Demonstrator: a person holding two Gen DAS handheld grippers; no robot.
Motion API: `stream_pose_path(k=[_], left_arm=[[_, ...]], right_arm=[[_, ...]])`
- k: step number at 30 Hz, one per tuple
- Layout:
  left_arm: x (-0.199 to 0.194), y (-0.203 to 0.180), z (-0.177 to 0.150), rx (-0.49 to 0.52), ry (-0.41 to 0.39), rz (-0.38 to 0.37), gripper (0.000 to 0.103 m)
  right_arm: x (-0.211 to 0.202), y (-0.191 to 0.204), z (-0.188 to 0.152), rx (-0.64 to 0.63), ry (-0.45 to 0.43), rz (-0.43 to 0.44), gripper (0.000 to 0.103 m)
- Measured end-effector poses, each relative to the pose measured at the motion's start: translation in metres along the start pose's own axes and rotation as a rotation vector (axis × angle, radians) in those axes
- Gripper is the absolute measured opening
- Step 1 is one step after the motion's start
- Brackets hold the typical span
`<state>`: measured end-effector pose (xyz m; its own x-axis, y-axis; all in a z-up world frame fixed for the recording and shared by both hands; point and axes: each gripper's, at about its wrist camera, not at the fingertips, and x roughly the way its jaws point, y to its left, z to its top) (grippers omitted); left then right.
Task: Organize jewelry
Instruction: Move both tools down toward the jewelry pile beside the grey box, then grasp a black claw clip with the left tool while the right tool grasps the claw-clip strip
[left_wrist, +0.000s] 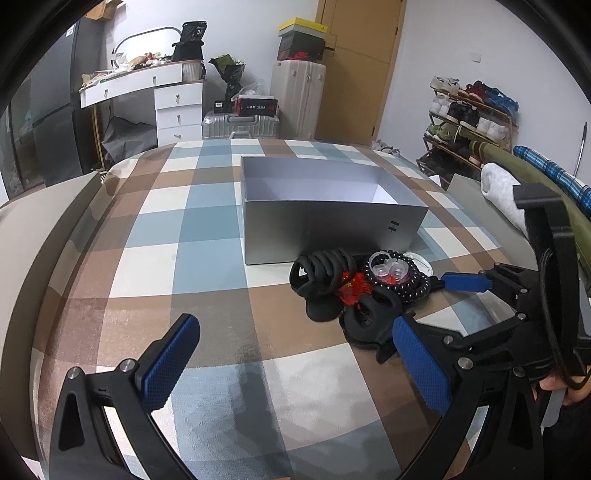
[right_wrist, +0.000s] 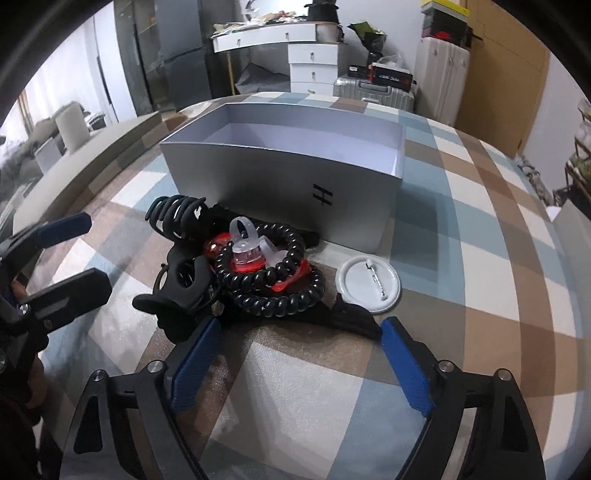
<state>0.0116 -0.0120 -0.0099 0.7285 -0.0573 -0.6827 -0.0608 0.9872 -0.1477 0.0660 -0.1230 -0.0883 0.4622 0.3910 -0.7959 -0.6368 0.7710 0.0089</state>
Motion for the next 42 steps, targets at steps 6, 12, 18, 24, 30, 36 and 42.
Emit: stream_pose_path(k=[6, 12, 18, 24, 30, 36, 42], left_arm=[[0.000, 0.000, 0.000, 0.001, 0.001, 0.001, 0.102], [0.000, -0.001, -0.001, 0.004, 0.006, 0.002, 0.102], [0.000, -0.001, 0.000, 0.008, 0.005, 0.004, 0.102], [0.001, -0.002, 0.000, 0.008, 0.010, -0.004, 0.102], [0.006, -0.012, -0.004, 0.028, 0.043, -0.016, 0.102], [0.015, -0.023, -0.005, 0.040, 0.091, -0.018, 0.102], [0.026, -0.032, -0.002, 0.024, 0.148, -0.051, 0.102]], right_arm=[[0.007, 0.011, 0.002, -0.038, 0.022, -0.024, 0.099], [0.012, 0.009, 0.005, -0.003, 0.023, -0.015, 0.101], [0.006, 0.010, 0.001, -0.024, 0.003, 0.001, 0.094], [-0.006, 0.003, -0.012, -0.006, -0.027, 0.032, 0.094], [-0.029, -0.016, -0.020, 0.078, -0.103, 0.090, 0.094], [-0.042, -0.025, -0.017, 0.100, -0.168, 0.101, 0.094], [-0.047, -0.030, -0.017, 0.105, -0.190, 0.120, 0.095]])
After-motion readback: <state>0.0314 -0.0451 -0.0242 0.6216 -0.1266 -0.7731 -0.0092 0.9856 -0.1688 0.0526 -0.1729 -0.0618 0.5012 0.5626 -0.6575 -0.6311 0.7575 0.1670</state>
